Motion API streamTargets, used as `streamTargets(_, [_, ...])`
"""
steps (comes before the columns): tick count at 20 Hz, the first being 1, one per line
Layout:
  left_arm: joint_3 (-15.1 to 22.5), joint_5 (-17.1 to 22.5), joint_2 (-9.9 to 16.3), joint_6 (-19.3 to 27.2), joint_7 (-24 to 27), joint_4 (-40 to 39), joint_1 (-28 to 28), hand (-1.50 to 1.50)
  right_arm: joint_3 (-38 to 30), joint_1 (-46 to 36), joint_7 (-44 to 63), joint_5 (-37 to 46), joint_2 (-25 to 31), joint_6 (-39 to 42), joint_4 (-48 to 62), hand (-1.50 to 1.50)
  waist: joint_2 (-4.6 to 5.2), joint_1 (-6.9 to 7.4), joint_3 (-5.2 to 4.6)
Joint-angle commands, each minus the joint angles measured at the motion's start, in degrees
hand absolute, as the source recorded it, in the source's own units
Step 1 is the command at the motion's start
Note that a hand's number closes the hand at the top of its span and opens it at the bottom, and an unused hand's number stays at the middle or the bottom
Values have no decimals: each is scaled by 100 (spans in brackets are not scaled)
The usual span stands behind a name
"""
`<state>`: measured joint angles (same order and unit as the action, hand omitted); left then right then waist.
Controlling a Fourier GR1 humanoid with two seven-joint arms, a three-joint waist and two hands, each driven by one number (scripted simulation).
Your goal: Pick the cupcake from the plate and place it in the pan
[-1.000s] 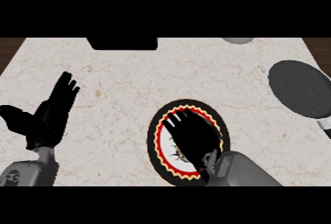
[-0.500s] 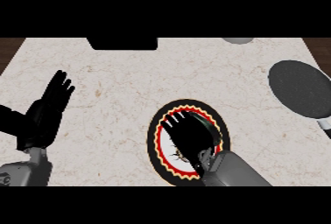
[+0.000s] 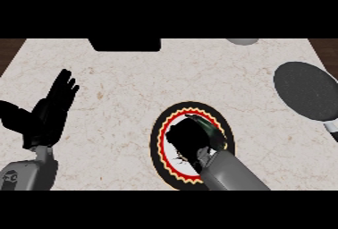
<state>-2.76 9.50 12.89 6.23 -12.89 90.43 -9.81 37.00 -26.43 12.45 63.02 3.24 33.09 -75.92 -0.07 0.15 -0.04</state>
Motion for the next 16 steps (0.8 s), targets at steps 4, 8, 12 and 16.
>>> streamTargets(4, [19, -165, -109, 16, -235, 118, -92, 0, 78, 29, -431, 274, -313, -754, 673, 150, 8, 13, 4])
streamTargets(8, [-279, 62, 36, -223, -231, -158, -302, 0, -243, -35, -1064, 442, -259, -1015, 1031, 150, 14, 7, 4])
streamTargets(12, [-92, -242, -132, -159, 89, 46, 208, 0, -272, 736, -863, 329, 101, -415, -618, 150, -6, -32, 3])
streamTargets(16, [-217, -123, -88, -65, -108, 147, 50, 0, -1584, 738, -330, -52, 434, -604, -677, 150, -31, -120, 5])
